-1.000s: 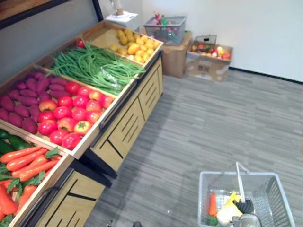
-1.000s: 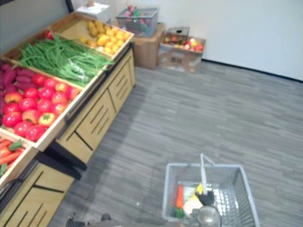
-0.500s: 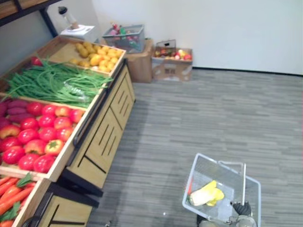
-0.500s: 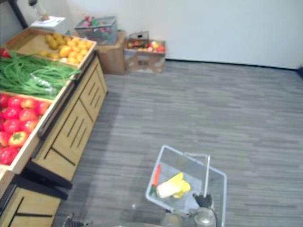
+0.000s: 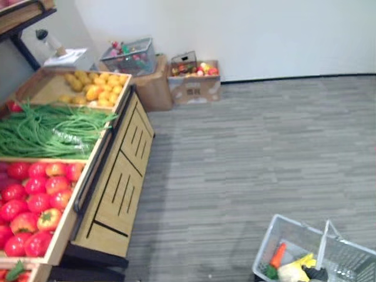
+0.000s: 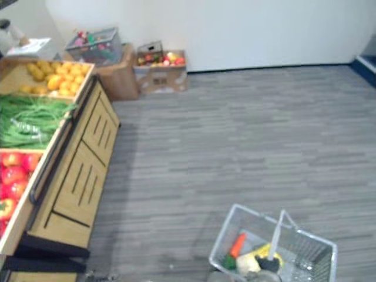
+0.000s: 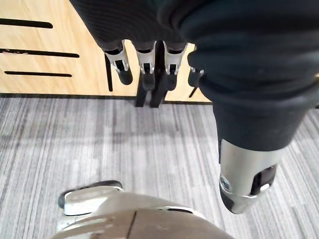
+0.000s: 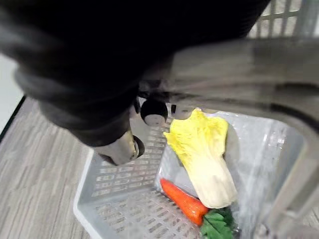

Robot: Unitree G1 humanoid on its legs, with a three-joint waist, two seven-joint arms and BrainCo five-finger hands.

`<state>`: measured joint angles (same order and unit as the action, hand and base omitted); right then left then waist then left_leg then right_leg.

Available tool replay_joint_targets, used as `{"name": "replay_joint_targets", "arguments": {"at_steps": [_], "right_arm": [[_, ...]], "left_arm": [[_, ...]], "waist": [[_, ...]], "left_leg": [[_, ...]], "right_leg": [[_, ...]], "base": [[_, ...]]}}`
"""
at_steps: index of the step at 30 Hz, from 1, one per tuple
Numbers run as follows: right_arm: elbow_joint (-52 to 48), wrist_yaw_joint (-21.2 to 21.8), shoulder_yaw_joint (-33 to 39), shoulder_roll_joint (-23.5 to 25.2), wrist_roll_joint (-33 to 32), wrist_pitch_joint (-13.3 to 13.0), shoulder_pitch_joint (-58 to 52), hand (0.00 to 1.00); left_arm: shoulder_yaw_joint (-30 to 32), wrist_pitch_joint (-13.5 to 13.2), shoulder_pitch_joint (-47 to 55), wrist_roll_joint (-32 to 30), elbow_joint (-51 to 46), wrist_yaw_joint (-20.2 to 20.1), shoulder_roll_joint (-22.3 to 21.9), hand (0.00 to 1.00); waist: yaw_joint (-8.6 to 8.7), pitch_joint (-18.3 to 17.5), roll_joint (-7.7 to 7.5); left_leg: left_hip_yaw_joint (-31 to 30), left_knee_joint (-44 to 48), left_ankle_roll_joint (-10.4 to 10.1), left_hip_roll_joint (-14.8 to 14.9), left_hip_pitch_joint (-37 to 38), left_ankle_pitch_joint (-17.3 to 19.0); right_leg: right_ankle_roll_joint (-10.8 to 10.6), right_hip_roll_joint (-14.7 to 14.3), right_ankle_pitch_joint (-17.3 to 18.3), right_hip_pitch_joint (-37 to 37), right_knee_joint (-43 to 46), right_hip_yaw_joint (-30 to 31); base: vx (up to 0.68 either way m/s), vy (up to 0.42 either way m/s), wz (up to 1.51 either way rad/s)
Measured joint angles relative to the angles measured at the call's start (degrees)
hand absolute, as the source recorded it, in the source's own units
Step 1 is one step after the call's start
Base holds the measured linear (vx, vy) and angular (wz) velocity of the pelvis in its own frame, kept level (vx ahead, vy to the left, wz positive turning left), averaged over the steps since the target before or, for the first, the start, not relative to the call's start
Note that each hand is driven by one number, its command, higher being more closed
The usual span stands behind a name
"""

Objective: Pick vegetable in the basket

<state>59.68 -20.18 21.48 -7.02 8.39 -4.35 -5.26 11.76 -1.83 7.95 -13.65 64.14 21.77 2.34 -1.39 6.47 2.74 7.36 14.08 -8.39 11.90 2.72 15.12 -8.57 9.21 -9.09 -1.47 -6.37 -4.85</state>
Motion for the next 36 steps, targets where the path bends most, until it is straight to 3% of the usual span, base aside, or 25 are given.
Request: {"name": "replay_joint_targets", "arguments": {"at_steps": [4, 7, 13, 22, 36], "right_arm": [[4.3, -0.4, 5.4, 3.9, -6.8, -0.1, -0.1, 1.0], [4.2, -0.2, 5.5, 4.5, -8.7, -0.2, -1.7, 1.0], [3.9, 1.2, 5.1, 4.6, -9.4, -0.1, -2.3, 1.0], [4.2, 2.5, 5.1, 4.3, -8.3, 0.1, -2.3, 1.0], [6.7, 5.0, 3.6, 3.6, -6.0, 0.3, -1.1, 1.0]], "left_arm": [[4.7, 0.8, -0.3, 0.0, 2.0, 0.5, -0.2, 0.0], [5.0, 1.6, 0.2, 0.0, 2.1, 0.4, -0.3, 0.0], [5.2, 1.5, 0.1, -0.3, 1.9, -0.9, -0.5, 0.0], [2.0, 0.7, 0.2, -0.4, 2.0, -2.6, 0.2, 0.0], [0.1, 0.5, -1.5, 0.0, 6.5, -4.9, 0.9, 0.0]], "waist": [[0.36, -0.7, -1.6], [1.32, -1.6, -1.4], [1.61, -1.9, -1.02], [1.27, -1.6, -1.56], [1.19, -2.7, 0.13]], "left_leg": [[3.5, -5.3, -0.6, -1.3, 3.5, 0.4], [5.7, -7.0, -0.7, -1.6, 6.0, 0.3], [9.6, -8.2, -0.7, -2.8, 9.4, 0.3], [7.5, -8.0, -0.6, -2.0, 8.3, 0.2], [4.5, -9.2, -1.5, -0.2, 7.7, -0.7]], "right_leg": [[-0.5, 0.9, -0.3, -1.2, -0.1, 2.1], [-0.6, 0.7, -0.4, -1.1, 0.0, 2.4], [-1.1, 1.0, -0.8, -0.9, 0.3, 3.6], [-0.5, 0.9, -0.3, -0.3, -0.1, 0.7], [-0.4, -0.6, -0.2, -0.2, -0.2, -2.7]], "base": [[0.03, 0.064, -0.31], [0.09, 0.039, -0.35], [0.04, 0.022, -0.3], [-0.03, -0.053, 0.1], [0.01, -0.036, 0.08]]}}
